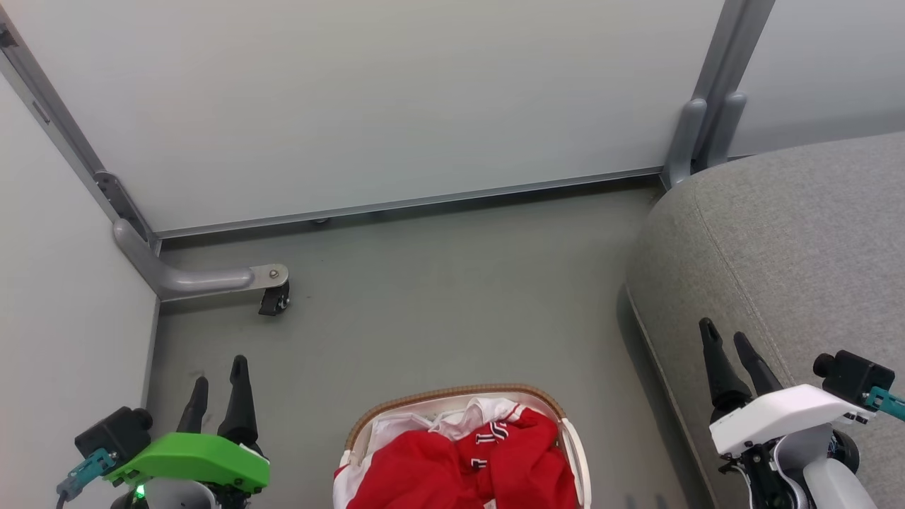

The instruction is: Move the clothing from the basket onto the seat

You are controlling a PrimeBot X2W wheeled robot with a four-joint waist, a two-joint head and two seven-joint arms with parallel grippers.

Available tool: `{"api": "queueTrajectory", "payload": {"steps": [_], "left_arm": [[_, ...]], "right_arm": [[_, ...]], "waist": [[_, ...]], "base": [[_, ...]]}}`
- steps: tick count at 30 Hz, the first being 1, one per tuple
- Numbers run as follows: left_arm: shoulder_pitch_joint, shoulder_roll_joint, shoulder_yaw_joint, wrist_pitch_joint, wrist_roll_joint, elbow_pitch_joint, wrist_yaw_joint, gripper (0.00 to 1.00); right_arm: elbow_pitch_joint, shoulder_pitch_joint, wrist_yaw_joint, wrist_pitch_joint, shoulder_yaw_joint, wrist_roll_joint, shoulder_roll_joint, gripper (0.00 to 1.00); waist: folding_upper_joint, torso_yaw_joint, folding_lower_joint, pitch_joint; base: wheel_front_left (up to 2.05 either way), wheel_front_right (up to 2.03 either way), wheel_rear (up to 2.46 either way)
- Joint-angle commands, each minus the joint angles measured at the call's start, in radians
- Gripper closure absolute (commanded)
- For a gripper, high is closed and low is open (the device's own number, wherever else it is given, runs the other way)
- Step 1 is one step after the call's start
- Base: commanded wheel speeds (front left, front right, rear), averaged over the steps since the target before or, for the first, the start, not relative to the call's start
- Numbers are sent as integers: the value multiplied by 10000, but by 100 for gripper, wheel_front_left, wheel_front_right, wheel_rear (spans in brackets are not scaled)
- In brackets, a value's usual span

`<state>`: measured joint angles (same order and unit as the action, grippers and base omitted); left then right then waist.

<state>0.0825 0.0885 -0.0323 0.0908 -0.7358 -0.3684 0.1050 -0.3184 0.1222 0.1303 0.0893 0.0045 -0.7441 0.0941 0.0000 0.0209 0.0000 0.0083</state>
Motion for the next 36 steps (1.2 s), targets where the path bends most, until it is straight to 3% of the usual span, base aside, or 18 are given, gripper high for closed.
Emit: {"api": "queueTrajectory", "payload": {"steps": [1,36], "left_arm": [[210,101,-57,119,393,47,-39,0],[-213,-186,-670,1051,4057,-12,111,0]], "right_arm": [[66,223,3,132,32,419,75,0],[-411,-78,4,1065,424,4308,-49,0]], "waist": [[0,0,0,-7],[0,-48,0,55]], "base": [[0,0,0],[0,0,0]]}}
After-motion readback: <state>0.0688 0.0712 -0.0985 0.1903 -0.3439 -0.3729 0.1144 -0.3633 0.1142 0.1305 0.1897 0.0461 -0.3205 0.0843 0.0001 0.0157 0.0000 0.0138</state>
